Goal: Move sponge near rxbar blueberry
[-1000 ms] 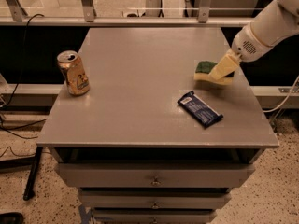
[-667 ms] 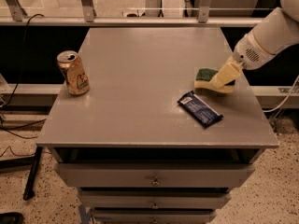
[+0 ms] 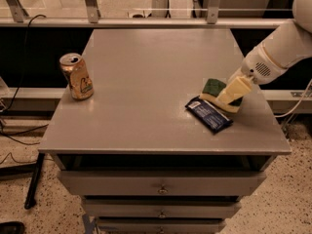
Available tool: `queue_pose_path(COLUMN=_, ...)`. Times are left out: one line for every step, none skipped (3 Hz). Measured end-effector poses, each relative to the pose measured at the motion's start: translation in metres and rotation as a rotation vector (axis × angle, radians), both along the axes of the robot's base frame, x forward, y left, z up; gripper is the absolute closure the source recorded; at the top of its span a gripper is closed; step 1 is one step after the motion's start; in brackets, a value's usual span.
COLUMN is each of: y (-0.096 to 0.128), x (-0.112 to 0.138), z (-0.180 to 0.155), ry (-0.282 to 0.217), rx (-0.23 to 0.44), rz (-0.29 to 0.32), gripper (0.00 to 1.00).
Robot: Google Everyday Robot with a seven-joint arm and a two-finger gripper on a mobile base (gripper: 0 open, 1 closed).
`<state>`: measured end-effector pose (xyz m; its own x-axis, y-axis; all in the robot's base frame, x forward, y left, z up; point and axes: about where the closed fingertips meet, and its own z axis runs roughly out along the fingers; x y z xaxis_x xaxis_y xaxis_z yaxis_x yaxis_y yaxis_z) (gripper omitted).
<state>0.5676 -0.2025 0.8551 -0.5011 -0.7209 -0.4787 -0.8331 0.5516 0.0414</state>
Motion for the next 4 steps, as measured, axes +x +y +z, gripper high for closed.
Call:
queue_pose_path(y=-0.006, x=-0.005, z=0.007, ry=-0.015, rx=0.001, rz=-0.01, gripper=0.0)
queue_pose_path(y=-0.035, x=-0.001, z=0.046, ry=-0.114, rx=-0.007, rz=-0.057, gripper=0.0)
queue_pose_path(y=-0.073, x=0.0, z=0.105, ry=-0.255, rx=0.02, rz=-0.076, gripper=0.0)
queue_pose_path(y=-0.119, x=-0.002, z=0.147, ry=-0.406, rx=0.136, rz=-0.127, gripper=0.0)
